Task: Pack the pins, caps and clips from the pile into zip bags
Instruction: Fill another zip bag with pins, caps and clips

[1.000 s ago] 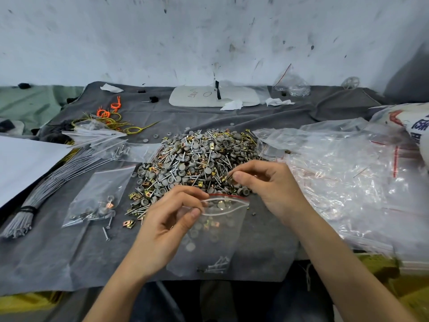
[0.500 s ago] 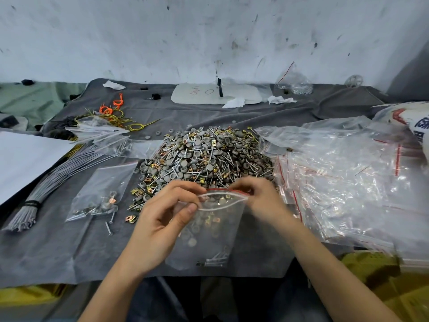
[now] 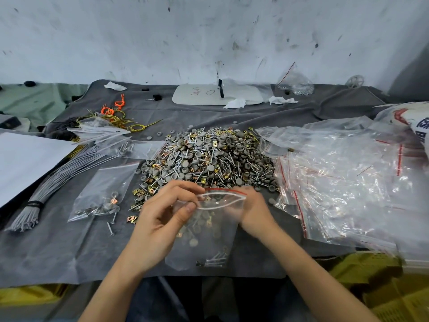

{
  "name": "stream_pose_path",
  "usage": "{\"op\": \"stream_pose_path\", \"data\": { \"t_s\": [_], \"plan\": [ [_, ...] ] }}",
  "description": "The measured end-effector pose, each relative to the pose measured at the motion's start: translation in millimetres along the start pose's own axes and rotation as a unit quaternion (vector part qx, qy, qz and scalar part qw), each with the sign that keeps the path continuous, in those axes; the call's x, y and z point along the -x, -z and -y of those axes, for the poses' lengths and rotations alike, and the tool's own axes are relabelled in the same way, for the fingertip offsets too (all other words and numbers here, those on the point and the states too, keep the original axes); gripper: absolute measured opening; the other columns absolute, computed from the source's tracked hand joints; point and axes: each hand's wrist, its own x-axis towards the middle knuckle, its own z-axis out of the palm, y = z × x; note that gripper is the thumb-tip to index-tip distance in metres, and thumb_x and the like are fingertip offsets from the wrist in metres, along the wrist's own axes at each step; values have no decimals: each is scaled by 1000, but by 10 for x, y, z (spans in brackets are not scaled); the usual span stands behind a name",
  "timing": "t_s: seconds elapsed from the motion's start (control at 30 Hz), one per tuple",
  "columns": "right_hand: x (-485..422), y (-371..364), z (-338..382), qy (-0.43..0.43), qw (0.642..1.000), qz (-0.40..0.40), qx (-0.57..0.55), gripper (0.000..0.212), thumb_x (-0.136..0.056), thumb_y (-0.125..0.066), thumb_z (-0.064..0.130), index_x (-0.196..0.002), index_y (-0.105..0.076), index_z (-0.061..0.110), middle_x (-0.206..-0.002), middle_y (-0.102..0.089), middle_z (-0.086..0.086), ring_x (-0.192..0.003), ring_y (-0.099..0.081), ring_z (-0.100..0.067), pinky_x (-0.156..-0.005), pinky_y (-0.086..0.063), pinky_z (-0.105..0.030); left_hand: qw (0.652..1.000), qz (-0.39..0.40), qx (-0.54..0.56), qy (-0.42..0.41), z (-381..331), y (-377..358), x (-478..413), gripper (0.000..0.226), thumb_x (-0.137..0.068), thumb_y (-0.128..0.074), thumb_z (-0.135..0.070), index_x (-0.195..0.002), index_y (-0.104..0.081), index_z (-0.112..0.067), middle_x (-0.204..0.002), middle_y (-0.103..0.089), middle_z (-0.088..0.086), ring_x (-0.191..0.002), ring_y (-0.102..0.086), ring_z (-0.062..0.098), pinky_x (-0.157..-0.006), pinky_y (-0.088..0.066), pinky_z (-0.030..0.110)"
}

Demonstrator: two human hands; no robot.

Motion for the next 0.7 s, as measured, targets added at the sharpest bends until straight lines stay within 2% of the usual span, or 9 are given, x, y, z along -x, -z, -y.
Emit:
{"op": "stream_pose_path", "data": {
  "t_s": [0.07,0.17,0.23,0.3,0.37,0.43,0.53,0.63,0.7],
  "plan": [
    [-46,254,97,-68,980,-35,-184,14,-80,-74,8,-80,-65,19,-83,-68,0,-78,-63,-14,-64,-52,-16,1000,11,-5,1,1,-46,-2,16,-91,-55,-26,-84,-66,-16,-108,-66,-5,-102,-64,17,-85,-49,25],
    [-10,662,305,-12,953,-59,-298,24,-79,-72,-1,-77,-68,23,-78,-71,7,-76,-65,-6,-65,-50,-13,1000,26,-10,7,5,-130,-18,14,-91,-55,-29,-84,-65,-23,-108,-66,-5,-100,-64,18,-81,-51,27],
    [79,793,478,41,956,-4,-292,28,-78,-72,-1,-75,-71,27,-78,-71,7,-75,-66,-12,-68,-51,-18,1000,25,-17,1,14,-149,-51,13,-91,-54,-29,-84,-65,-23,-108,-66,-3,-100,-65,18,-81,-50,26],
    [169,816,594,74,970,62,-223,21,-78,-75,6,-80,-74,27,-81,-71,3,-77,-66,-23,-68,-52,-27,999,27,-20,-12,18,-144,-88,14,-91,-54,-27,-83,-65,-22,-108,-67,-2,-100,-65,16,-83,-49,23],
    [202,829,606,100,975,62,-190,12,-79,-75,16,-84,-75,27,-84,-71,5,-76,-64,-15,-66,-49,-25,999,28,-20,-19,12,-137,-104,13,-91,-54,-26,-83,-64,-22,-109,-67,-7,-101,-65,15,-85,-48,22],
    [165,837,555,61,965,-4,-254,8,-82,-73,22,-83,-74,30,-85,-72,9,-74,-64,-5,-67,-47,-14,1000,21,-15,-17,5,-117,-90,14,-91,-54,-26,-82,-64,-21,-109,-66,-8,-102,-64,17,-85,-49,23],
    [39,762,379,-30,960,-98,-261,12,-84,-70,18,-79,-73,29,-84,-73,8,-83,-67,-9,-79,-50,-20,1000,5,-4,-12,-2,-64,-40,13,-91,-54,-25,-86,-64,-18,-109,-66,-6,-104,-64,20,-87,-48,25],
    [-2,430,255,-82,981,-12,-175,14,-82,-73,14,-80,-71,28,-78,-71,9,-78,-66,-9,-71,-50,-24,1000,-9,-11,-15,-6,-3,-21,16,-90,-54,-25,-86,-64,-13,-109,-67,-5,-105,-63,19,-89,-47,25],
    [26,168,207,-107,981,53,-153,9,-78,-77,18,-81,-73,25,-83,-72,8,-85,-68,-20,-80,-56,-36,1000,-17,-16,-21,-9,31,-21,17,-91,-53,-23,-86,-64,-11,-108,-67,-4,-105,-63,19,-89,-47,24]
  ]
}}
